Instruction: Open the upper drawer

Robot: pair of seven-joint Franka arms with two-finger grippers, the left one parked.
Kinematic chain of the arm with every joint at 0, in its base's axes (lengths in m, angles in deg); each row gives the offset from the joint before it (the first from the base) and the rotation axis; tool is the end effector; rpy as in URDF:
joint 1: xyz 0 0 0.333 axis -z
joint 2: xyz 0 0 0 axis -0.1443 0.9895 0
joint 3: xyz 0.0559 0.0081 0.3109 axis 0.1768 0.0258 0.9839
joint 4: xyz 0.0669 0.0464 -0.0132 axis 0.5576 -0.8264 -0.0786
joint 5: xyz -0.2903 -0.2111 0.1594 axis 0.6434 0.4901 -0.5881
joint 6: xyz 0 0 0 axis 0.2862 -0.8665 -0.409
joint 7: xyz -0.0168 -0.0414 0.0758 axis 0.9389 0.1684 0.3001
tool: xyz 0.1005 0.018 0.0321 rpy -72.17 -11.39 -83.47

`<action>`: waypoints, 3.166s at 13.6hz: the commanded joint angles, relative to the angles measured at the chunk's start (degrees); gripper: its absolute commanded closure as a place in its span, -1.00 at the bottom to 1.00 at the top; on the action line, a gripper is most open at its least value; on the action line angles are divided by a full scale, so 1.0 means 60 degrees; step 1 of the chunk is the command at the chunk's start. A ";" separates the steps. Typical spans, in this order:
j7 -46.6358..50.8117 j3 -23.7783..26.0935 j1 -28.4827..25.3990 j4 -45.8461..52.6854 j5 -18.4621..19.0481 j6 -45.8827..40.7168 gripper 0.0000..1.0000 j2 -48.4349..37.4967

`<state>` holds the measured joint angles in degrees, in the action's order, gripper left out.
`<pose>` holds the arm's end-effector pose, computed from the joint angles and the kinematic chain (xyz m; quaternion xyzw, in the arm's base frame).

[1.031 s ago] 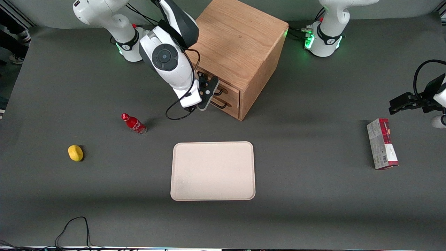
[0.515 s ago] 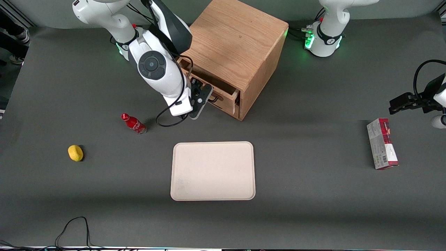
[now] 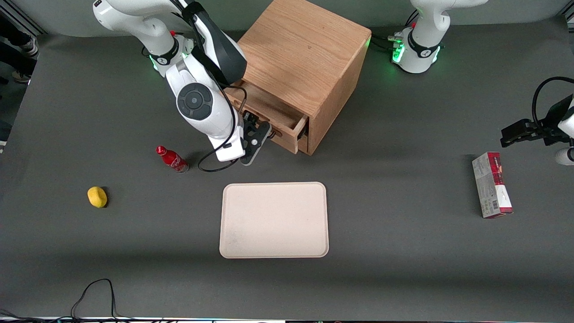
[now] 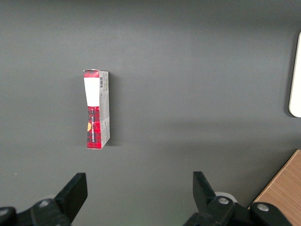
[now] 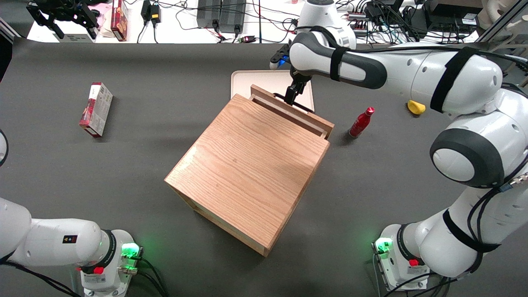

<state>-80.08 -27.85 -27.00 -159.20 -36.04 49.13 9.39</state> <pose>0.5247 0.3668 0.3940 -0.8748 -0.4726 0.0677 0.0820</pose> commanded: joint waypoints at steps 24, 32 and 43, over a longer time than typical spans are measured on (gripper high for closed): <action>-0.0308 -0.0013 0.1356 0.2786 0.0905 -0.1333 -1.00 0.1832; -0.0718 0.0002 0.1957 0.3577 0.0993 -0.1817 -1.00 0.2287; -0.0586 -0.0013 0.2089 0.4073 0.0934 -0.1890 -1.00 0.1922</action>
<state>-83.35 -28.03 -14.63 -137.87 -30.54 39.49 22.17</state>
